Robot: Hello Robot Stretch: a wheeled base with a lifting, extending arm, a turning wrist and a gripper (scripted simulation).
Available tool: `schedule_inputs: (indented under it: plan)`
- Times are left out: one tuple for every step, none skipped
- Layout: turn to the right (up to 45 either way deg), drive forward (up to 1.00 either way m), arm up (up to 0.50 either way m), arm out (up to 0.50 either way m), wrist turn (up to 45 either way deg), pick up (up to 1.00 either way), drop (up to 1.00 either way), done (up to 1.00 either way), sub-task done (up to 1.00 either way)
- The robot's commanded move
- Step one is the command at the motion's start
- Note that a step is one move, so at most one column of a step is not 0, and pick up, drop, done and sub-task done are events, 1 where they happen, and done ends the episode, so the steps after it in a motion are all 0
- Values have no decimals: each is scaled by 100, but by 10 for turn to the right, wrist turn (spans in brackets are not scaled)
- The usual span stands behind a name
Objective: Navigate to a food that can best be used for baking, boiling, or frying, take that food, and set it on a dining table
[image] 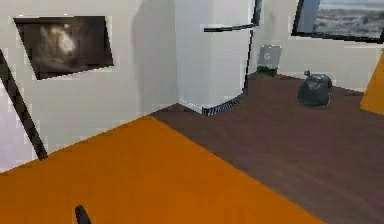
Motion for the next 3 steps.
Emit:
schedule_inputs:
  plan:
    - [450, 0, 0, 0, 0, 0, 0, 0, 0]
    - [450, 0, 0, 0, 0, 0, 0, 0, 0]
    - [60, 0, 0, 0, 0, 0, 0, 0, 0]
